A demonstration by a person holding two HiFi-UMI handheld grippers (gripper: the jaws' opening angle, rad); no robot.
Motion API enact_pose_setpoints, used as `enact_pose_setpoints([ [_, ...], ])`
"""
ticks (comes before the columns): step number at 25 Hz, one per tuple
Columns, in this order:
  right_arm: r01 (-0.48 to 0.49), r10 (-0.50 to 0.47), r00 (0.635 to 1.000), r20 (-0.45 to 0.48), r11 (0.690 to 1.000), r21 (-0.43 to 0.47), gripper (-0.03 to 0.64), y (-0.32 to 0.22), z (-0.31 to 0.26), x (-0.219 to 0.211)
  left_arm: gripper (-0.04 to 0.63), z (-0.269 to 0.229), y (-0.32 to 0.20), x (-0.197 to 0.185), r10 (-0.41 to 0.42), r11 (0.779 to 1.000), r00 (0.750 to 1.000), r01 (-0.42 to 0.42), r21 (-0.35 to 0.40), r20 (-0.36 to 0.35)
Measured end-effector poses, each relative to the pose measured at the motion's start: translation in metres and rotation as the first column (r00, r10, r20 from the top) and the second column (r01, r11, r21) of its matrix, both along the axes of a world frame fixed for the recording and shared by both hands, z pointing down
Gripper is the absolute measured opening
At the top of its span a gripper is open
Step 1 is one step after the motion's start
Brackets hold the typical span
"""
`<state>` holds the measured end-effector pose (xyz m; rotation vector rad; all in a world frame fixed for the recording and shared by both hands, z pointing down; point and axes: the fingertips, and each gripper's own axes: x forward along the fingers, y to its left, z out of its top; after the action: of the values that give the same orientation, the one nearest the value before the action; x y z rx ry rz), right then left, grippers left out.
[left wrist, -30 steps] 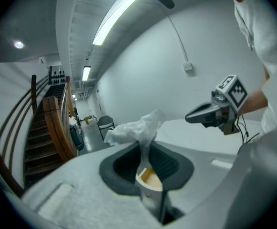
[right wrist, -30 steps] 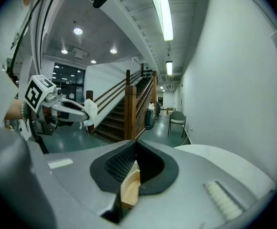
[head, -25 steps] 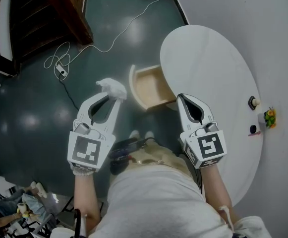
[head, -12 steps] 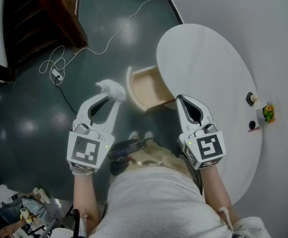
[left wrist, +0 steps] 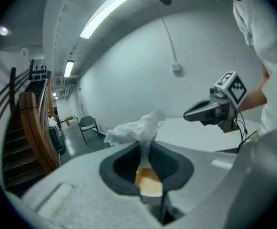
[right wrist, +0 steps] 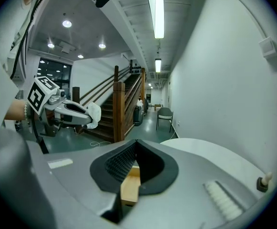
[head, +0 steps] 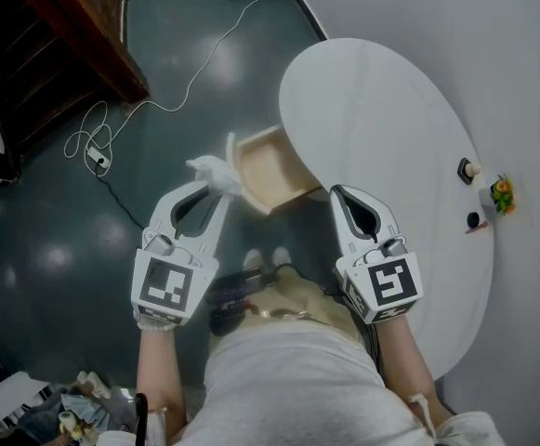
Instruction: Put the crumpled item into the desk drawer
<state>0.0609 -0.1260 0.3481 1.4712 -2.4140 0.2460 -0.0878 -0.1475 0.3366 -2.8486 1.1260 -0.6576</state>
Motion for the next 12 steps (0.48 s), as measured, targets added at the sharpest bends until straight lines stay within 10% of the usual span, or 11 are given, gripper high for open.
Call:
enact_pose_setpoints([
  [12,-0.130,0.130,0.992,-0.008,0.990,-0.057,0.005,-0.001,0.016,0.025,0.048,0.043,-0.030,0.030,0.121,0.991,0.992,-0.118,-0.067,0.037],
])
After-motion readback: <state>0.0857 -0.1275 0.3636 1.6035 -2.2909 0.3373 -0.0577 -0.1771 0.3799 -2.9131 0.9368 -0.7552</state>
